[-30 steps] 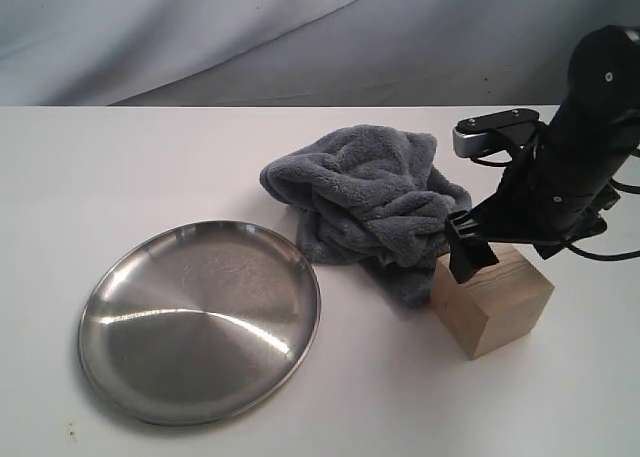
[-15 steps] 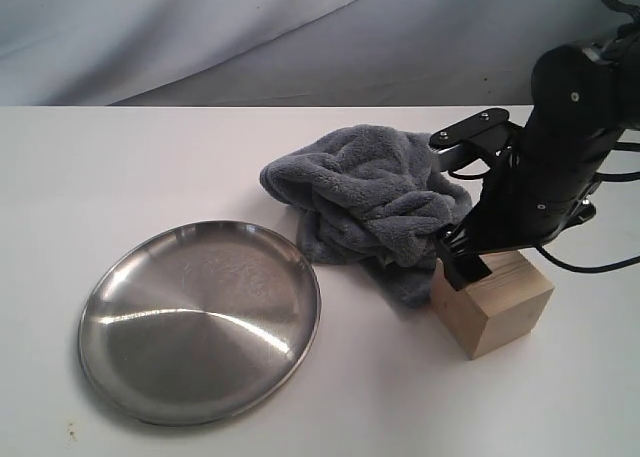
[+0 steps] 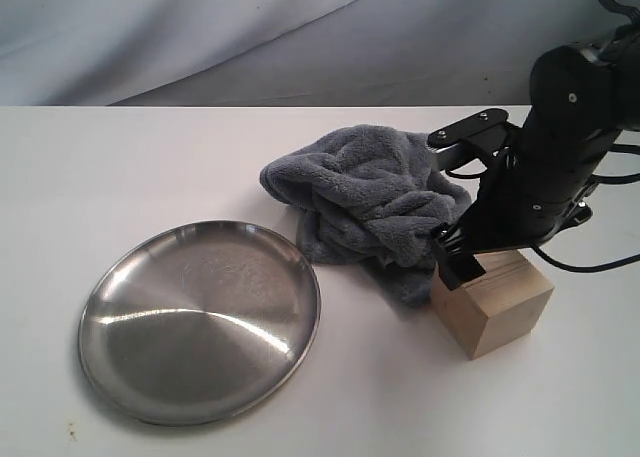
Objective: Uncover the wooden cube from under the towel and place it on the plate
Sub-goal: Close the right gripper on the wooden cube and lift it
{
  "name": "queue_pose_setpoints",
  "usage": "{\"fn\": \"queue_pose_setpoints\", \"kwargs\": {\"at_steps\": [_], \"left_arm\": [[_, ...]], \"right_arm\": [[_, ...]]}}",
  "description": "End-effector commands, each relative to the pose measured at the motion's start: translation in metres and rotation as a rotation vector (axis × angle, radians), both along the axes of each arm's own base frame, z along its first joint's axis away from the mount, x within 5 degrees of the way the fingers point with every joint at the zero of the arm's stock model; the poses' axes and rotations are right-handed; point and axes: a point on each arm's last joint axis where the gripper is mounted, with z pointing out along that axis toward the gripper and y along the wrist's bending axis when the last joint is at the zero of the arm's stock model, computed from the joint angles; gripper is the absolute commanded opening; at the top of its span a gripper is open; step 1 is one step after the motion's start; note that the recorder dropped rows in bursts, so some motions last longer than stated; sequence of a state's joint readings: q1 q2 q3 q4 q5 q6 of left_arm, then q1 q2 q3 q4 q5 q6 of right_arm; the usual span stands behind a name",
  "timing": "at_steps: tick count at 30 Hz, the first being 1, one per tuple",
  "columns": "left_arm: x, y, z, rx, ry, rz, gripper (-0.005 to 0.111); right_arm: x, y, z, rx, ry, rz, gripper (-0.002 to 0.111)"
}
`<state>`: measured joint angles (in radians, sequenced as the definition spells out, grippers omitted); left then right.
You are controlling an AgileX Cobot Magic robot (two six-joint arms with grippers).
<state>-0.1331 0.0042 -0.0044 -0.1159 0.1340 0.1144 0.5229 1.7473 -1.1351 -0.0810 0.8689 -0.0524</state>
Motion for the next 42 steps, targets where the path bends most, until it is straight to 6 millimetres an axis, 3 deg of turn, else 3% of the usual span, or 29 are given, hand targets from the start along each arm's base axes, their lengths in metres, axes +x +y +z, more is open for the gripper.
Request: {"fn": "queue_pose_setpoints", "kwargs": {"at_steps": [1,7,24,28,33,35,42], "left_arm": [[0.000,0.000,-0.001,-0.005,-0.002,-0.005,0.000],[0.000,0.000,-0.001,-0.005,-0.002,-0.005,0.000],[0.000,0.000,-0.001,-0.005,-0.002,-0.005,0.000],[0.000,0.000,-0.001,-0.005,-0.002,-0.005,0.000],[0.000,0.000,-0.001,-0.005,-0.002,-0.005,0.000],[0.000,0.000,-0.001,-0.005,-0.002,-0.005,0.000],[0.000,0.000,-0.001,-0.005,-0.002,-0.005,0.000]], "right_arm": [[0.001,0.003,-0.017,0.000,0.030,-0.009,0.097],[-0.001,0.002,-0.039,-0.023,0.071,-0.010,0.097],[-0.004,0.000,-0.040,-0.033,0.101,-0.070,0.095],[-0.004,0.000,-0.040,-0.030,0.100,-0.084,0.072],[-0.004,0.001,-0.040,-0.022,0.101,-0.102,0.014],[-0.004,0.001,-0.039,-0.019,0.099,-0.113,0.000],[-0.007,-0.001,-0.017,0.036,0.048,-0.223,0.000]]}}
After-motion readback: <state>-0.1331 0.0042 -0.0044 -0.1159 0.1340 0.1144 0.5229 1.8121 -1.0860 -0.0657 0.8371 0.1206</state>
